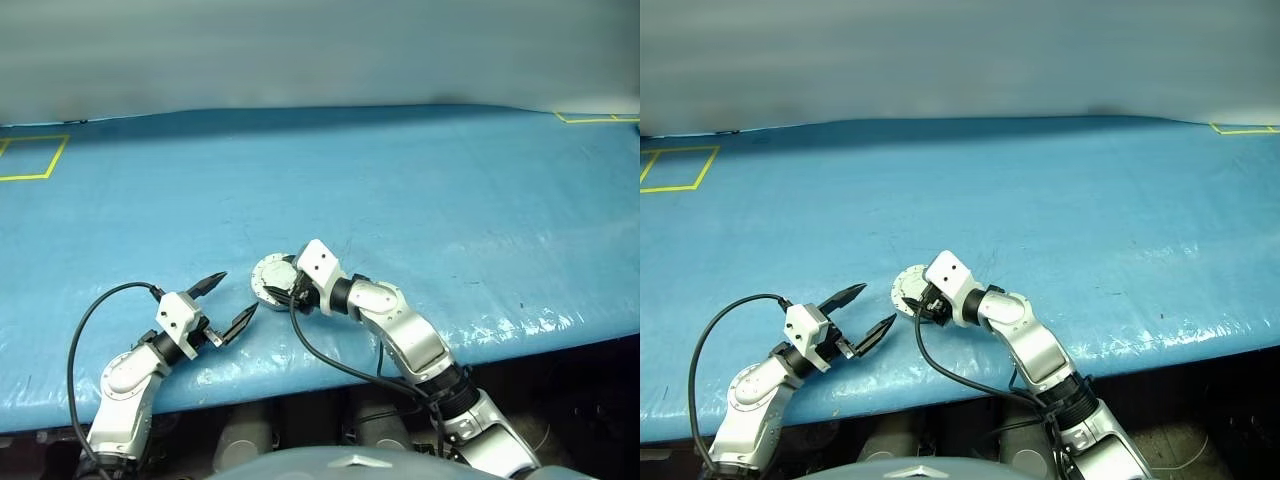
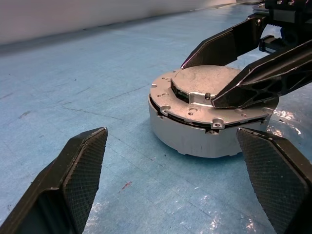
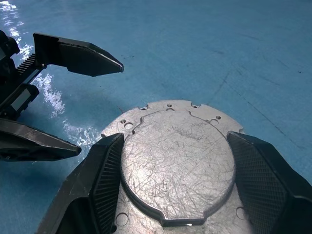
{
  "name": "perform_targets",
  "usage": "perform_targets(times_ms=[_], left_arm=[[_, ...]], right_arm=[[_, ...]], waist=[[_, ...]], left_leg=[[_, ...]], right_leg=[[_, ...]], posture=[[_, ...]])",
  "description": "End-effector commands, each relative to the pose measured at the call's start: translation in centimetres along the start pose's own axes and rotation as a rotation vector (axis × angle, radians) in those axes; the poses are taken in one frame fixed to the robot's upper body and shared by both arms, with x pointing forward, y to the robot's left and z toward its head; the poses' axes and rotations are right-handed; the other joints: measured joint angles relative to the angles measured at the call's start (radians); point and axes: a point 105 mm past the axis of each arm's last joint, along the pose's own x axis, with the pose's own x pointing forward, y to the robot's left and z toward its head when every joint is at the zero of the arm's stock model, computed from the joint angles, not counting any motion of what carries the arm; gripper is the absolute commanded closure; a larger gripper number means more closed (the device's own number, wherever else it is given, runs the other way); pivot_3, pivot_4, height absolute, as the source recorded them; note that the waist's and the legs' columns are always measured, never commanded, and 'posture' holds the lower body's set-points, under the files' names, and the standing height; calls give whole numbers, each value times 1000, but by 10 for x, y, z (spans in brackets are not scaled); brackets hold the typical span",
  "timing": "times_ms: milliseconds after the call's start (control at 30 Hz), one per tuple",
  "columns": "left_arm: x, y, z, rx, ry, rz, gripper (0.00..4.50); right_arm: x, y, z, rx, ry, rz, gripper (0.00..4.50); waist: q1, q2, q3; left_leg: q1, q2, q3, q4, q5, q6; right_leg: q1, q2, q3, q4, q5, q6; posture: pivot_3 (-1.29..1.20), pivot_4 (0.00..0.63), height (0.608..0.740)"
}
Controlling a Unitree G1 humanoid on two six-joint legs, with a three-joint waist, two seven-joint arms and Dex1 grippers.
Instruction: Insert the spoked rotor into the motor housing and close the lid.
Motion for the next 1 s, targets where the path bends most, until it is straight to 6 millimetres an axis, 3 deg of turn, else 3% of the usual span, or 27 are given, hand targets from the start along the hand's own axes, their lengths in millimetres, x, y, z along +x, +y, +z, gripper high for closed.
perform_targets(times_ms=[33, 300, 700, 1000], left_arm=[[-3, 5, 6, 28, -22, 23, 0], [-3, 4, 5, 24, -20, 19, 0], [-4, 4, 5, 26, -15, 17, 0], [-4, 4, 4, 25, -13, 15, 0]], right_arm=[[-1, -4, 14, -35, -40, -12, 1470], [0, -3, 26, -30, -67, -22, 1470], [4, -3, 12, -80, 7, -62, 1470], [7, 1, 13, -34, 22, -53, 1470]], waist=[[0, 0, 0], [0, 0, 0], [0, 0, 0], [-1, 0, 0]], left_leg=[[0, 0, 0, 0, 0, 0], [0, 0, 0, 0, 0, 0], [0, 0, 0, 0, 0, 0], [0, 0, 0, 0, 0, 0]], right_leg=[[0, 0, 0, 0, 0, 0], [0, 0, 0, 0, 0, 0], [0, 0, 0, 0, 0, 0], [0, 0, 0, 0, 0, 0]], posture=[[0, 150, 740], [0, 150, 740], [0, 150, 740], [0, 150, 740]])
